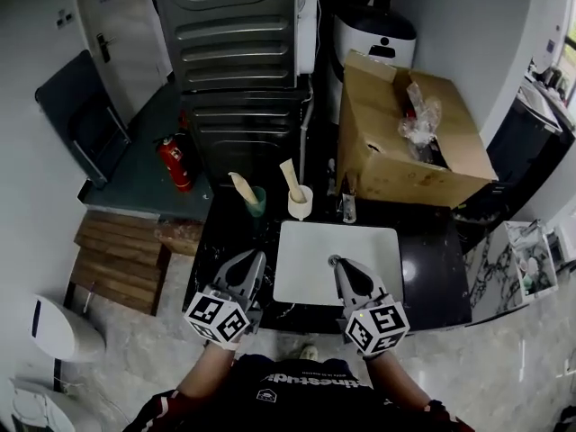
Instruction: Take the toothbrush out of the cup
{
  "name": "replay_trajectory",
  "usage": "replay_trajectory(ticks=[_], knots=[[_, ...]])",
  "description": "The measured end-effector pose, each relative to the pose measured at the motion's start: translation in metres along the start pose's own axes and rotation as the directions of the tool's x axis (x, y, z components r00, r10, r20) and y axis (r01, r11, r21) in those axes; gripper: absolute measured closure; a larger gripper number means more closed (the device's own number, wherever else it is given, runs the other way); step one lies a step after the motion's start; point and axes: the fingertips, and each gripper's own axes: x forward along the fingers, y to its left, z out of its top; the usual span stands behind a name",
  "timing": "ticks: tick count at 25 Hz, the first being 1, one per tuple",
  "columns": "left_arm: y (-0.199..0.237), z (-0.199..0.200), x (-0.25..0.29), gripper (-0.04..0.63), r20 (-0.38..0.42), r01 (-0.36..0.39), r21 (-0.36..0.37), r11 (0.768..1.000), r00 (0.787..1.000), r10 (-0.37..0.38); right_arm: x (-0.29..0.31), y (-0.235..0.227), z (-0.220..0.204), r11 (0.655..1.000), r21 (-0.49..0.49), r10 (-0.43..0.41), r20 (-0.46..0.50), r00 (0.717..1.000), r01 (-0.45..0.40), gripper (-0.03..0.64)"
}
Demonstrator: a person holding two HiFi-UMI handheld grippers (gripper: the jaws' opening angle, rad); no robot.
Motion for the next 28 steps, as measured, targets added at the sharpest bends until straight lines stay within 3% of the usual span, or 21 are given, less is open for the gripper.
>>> replay_trajectory(ticks=[6,15,22,28], knots=[[0.024,-0.001,0.030,0.580,-0.034,-0.046,0.002,0.999,0.998,0.046,0.033,-0.027,-0.005,0.999,0.030,0.018,-0.024,1.000,-0.017,0.578],[0.075,0.007,0.052,0.580,-0.029,-0.023,-0.017,1.000,0.999,0.022,0.093,-0.027,-0.006,1.000,0.018,0.006,-0.045,0.999,-0.005,0.575],[0.102,0.017,0.055,0.580,-0.005,-0.006,-0.032,0.999,1.000,0.006,0.148,-0.030,-0.009,1.000,0.012,0.012,-0.068,0.998,-0.011,0.455],[0.121,0.022,0.049,0.580,0.006,-0.018,-0.042,0.999,1.000,0.018,0.208,-0.048,-0.020,0.998,-0.057,0.011,-0.122,0.993,-0.018,0.436]])
